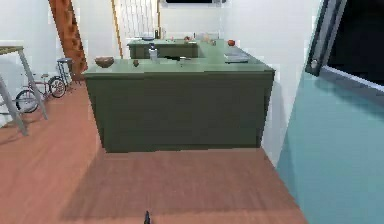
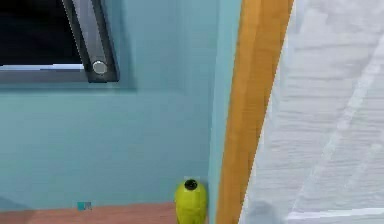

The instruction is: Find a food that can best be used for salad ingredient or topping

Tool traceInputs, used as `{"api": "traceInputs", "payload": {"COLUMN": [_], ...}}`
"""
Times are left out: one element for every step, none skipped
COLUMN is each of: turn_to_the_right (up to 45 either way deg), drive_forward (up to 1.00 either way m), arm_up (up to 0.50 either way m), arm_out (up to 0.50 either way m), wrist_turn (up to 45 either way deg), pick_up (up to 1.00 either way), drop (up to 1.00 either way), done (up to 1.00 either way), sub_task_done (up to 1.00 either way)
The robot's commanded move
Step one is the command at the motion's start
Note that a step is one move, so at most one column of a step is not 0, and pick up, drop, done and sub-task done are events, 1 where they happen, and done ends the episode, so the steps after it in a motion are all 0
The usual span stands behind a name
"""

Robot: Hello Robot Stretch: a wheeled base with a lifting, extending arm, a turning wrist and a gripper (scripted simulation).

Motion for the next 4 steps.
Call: {"api": "traceInputs", "payload": {"turn_to_the_right": [-36.0,0.0,-21.0,0.0], "drive_forward": [0.0,0.55,0.0,0.55], "arm_up": [0.0,0.0,0.0,0.0], "arm_out": [0.0,0.0,0.0,0.0], "wrist_turn": [0.0,0.0,0.0,0.0], "pick_up": [0.0,0.0,0.0,0.0], "drop": [0.0,0.0,0.0,0.0], "done": [0.0,0.0,0.0,0.0], "sub_task_done": [0.0,0.0,0.0,0.0]}}
